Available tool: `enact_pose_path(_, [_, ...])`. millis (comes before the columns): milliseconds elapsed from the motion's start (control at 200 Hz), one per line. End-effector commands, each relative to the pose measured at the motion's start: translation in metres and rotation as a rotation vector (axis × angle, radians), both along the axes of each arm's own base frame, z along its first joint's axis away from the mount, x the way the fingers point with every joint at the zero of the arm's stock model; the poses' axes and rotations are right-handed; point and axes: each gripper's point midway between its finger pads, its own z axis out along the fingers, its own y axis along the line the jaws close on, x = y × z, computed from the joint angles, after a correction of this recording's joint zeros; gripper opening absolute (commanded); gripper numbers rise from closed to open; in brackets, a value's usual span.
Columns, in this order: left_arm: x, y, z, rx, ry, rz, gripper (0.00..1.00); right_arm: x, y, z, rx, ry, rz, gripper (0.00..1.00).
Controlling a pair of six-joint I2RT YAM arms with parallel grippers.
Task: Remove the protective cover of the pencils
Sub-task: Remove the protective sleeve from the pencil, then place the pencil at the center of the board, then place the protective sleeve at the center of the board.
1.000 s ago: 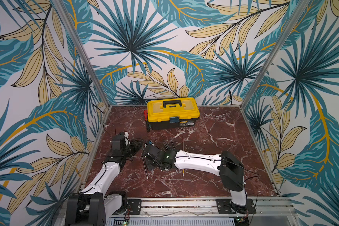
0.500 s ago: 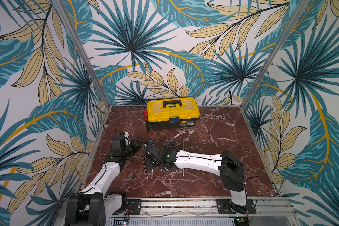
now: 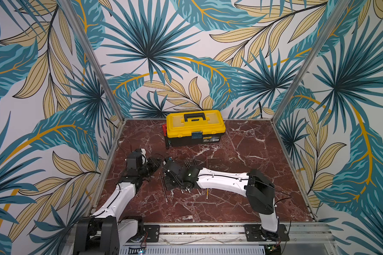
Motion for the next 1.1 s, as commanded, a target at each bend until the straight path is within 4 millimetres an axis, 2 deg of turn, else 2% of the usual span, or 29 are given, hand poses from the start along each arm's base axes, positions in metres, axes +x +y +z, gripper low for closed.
enact_pose_path(0, [0.003,-0.001,0.002,0.019,-0.023,-0.012,0.05,-0.005,0.002,-0.007,0.0,0.011,0.028,0.05])
enact_pose_path(220, [0.007,0.004,0.003,0.058,-0.038,-0.002,0.04,-0.011,-0.006,-0.013,-0.002,0.02,0.046,0.01])
enact_pose_path(616, [0.022,0.012,-0.011,0.08,0.028,0.047,0.02,-0.023,-0.033,-0.031,-0.017,0.046,0.014,0.0])
enact_pose_path(761, [0.04,0.027,-0.004,0.118,0.069,0.127,0.03,-0.02,-0.027,-0.04,-0.007,0.061,-0.018,0.0])
enact_pose_path(981, [0.055,0.033,-0.029,0.168,0.139,0.131,0.0,-0.016,-0.016,-0.05,-0.01,0.109,-0.064,0.0])
enact_pose_path(1096, [0.062,0.029,-0.024,0.174,0.117,0.092,0.0,-0.013,-0.017,-0.055,-0.021,0.113,-0.096,0.0])
